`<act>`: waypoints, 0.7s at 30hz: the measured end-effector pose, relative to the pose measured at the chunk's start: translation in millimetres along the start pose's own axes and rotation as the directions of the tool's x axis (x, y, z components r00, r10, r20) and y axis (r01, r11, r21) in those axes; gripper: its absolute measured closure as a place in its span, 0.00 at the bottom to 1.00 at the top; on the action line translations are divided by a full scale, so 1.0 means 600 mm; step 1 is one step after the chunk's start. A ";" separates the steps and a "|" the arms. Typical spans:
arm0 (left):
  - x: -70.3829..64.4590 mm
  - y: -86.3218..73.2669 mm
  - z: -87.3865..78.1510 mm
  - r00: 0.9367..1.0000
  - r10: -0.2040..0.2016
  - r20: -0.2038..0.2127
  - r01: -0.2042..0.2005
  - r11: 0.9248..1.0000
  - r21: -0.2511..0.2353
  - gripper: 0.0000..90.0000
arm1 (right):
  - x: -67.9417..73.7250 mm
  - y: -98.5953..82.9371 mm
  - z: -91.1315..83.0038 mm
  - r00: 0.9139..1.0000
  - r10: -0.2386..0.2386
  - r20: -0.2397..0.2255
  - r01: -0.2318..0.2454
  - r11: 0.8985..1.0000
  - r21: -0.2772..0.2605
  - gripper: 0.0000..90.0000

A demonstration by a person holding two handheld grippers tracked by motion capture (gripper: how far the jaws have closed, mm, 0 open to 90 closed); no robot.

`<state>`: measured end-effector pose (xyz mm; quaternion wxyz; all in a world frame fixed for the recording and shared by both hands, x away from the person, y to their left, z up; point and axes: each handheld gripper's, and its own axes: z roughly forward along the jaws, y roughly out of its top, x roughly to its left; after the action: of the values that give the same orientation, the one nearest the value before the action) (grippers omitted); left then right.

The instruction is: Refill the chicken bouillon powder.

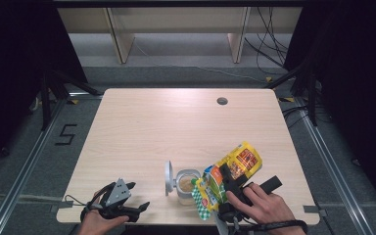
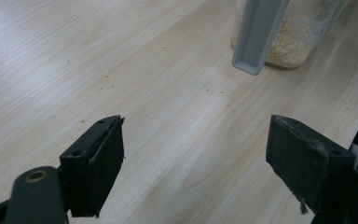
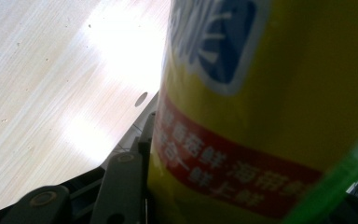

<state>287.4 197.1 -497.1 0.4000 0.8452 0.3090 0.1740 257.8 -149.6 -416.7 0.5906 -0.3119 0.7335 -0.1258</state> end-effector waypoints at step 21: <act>0.001 0.000 0.000 1.000 0.003 -0.004 -0.003 1.000 0.002 0.21 | 0.001 -0.001 0.001 1.000 -0.003 -0.011 0.003 1.000 -0.012 0.68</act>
<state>287.7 197.4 -497.1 0.3982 0.8457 0.3086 0.1759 258.3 -150.3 -416.9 0.5844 -0.3157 0.7371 -0.1243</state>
